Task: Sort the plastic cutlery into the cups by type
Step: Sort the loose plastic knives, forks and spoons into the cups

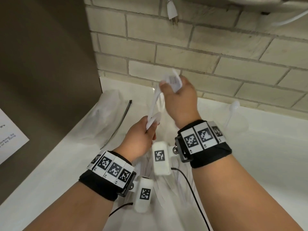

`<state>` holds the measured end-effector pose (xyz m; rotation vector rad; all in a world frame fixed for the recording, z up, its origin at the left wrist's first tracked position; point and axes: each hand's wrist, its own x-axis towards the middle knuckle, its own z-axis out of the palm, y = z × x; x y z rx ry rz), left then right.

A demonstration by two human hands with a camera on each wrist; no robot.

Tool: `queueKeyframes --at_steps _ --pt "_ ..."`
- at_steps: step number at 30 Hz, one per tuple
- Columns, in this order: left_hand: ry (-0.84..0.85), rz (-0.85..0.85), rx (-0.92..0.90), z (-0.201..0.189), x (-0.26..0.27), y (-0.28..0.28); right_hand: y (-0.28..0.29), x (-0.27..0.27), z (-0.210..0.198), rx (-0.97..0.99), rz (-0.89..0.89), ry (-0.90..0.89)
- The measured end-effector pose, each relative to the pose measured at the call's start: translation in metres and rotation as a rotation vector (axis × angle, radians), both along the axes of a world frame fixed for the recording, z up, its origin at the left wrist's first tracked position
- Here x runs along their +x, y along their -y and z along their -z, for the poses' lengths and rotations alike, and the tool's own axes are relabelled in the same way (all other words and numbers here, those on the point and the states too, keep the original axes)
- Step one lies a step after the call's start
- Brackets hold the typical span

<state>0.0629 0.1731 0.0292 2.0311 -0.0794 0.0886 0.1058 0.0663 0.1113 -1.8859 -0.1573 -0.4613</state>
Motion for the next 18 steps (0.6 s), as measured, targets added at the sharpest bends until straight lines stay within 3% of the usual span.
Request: queueKeyframes --at_steps 5,11,15,18 --pt "-0.044 0.052 -0.124 0.006 -0.001 -0.002 0.019 0.007 -0.027 0.253 0.069 0.128" --pt "-0.145 0.124 -0.345 0.001 0.001 -0.001 0.022 0.006 -0.018 -0.053 -0.094 0.051" --pt "-0.146 0.174 -0.391 0.0 0.002 -0.001 0.02 0.003 -0.008 -0.26 -0.198 0.005" --pt "-0.144 0.197 -0.375 0.0 0.001 -0.001 0.021 0.003 -0.005 -0.296 -0.214 0.011"
